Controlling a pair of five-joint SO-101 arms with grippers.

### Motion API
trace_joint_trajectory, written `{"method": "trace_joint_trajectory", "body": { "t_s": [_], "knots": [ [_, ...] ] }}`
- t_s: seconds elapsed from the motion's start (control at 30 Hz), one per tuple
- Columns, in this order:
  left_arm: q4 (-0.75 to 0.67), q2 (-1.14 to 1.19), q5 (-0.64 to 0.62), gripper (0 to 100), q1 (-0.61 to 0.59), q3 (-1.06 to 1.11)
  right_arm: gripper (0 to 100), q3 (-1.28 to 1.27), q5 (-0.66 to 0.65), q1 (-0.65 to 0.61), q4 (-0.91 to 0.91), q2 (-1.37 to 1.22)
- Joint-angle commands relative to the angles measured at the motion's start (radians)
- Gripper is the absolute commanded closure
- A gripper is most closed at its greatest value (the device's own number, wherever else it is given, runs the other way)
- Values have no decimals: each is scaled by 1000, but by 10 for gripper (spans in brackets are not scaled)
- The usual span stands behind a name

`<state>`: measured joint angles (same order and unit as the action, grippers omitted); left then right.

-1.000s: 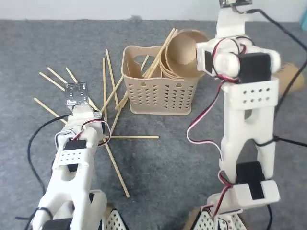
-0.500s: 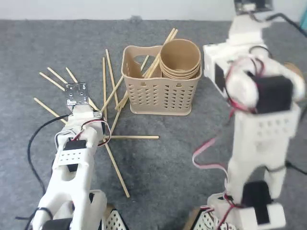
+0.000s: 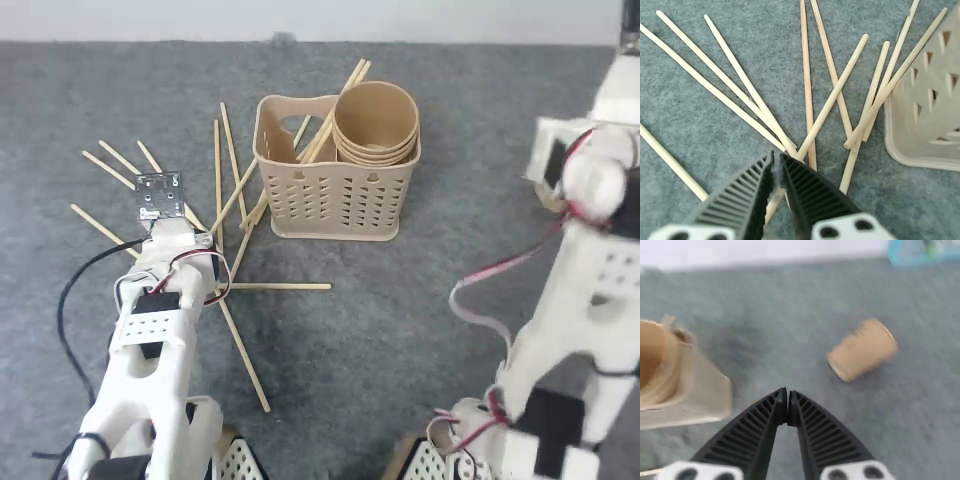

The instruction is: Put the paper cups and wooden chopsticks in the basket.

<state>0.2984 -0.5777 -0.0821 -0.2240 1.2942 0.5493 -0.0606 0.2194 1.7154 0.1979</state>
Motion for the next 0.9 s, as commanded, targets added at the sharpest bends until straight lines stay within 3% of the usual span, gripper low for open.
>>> {"method": "trace_joint_trajectory", "body": {
  "t_s": [0.0,0.13,0.3,0.43,0.57,0.87],
  "knots": [
    [-23,-6,6,987,-3,-18,991,-71,-25,136,-87,-87],
    [-23,-6,6,987,-3,-18,990,-107,-20,231,-153,-234],
    [-23,-6,6,987,-6,-21,990,-310,-23,243,-116,-444],
    [-12,-8,3,987,-23,-25,990,-572,-101,222,-302,-555],
    [117,-2,0,987,-52,-97,990,-787,-115,228,-570,-535],
    [152,2,-2,816,-84,-124,990,-967,-141,234,-665,-378]
  ]
}}
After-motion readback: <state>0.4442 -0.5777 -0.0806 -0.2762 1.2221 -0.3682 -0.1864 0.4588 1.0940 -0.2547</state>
